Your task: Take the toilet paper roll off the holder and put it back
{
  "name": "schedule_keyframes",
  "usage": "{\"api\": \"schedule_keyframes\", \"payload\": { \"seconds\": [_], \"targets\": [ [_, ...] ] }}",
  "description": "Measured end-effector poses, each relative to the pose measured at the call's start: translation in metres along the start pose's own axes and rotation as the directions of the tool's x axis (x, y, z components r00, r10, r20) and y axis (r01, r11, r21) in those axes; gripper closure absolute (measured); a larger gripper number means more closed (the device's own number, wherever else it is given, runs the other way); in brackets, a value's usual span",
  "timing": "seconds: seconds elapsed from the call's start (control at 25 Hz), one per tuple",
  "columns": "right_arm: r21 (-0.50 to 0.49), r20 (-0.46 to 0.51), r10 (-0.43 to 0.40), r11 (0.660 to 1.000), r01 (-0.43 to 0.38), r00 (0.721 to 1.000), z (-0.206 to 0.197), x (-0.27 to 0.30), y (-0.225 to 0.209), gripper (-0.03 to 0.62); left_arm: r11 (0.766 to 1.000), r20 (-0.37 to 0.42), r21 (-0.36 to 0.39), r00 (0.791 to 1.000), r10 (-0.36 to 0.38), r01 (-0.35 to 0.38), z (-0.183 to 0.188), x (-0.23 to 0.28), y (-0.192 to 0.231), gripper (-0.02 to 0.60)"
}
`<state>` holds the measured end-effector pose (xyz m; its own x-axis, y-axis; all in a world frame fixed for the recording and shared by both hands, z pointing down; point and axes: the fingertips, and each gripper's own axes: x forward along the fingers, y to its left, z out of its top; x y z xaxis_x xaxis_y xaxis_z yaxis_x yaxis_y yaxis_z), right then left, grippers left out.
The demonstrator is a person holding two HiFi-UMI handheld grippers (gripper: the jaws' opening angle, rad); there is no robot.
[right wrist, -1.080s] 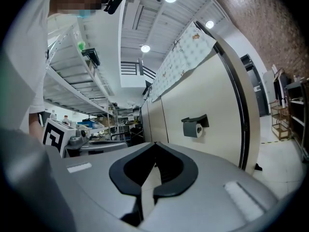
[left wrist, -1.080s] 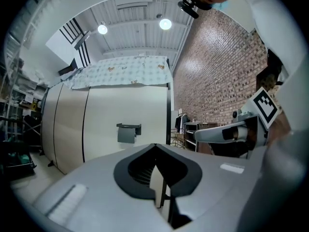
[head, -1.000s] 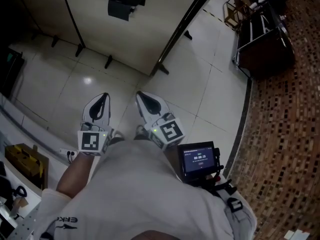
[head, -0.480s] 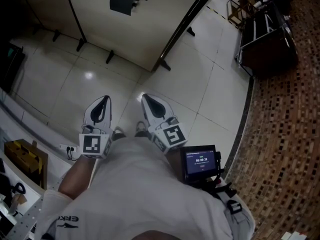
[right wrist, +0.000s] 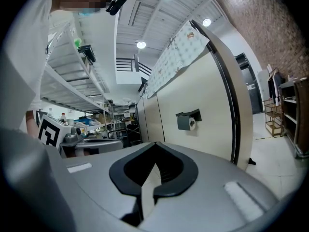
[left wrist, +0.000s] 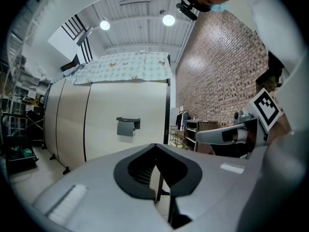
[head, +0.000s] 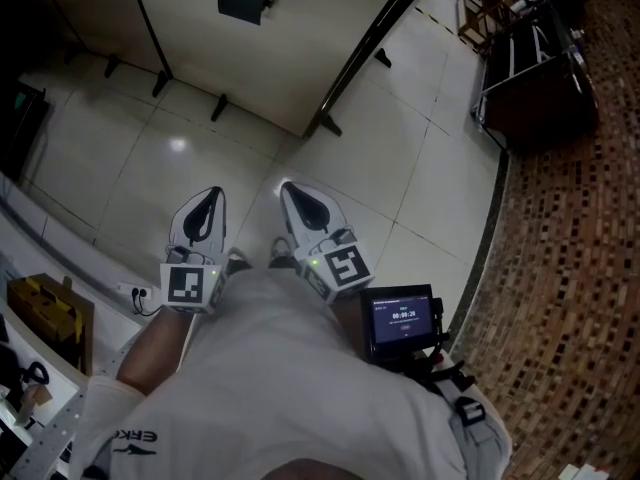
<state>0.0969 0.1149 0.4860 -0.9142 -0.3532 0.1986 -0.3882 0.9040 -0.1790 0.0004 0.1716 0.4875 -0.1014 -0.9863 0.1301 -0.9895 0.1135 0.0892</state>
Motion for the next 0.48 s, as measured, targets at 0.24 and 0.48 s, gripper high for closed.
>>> {"api": "schedule_keyframes", "payload": {
  "seconds": [0.24, 0.48],
  "targets": [
    [-0.010, 0.020, 0.018, 1.000, -0.018, 1.000, 0.0038, 0.0033, 0.0031, 0.582, 1.000, -0.026, -0.001, 1.000, 0.008, -0.009, -0.0018, 0.0001, -0.0008, 0.580],
    [-0.009, -0.001, 0.023, 1.000, -0.023, 1.000, -0.0008, 0.0082, 0.0039, 0.582, 1.000, -0.027, 0.008, 1.000, -0.003, 0.003, -0.0066, 0.0028, -0.0014, 0.580]
  ]
}}
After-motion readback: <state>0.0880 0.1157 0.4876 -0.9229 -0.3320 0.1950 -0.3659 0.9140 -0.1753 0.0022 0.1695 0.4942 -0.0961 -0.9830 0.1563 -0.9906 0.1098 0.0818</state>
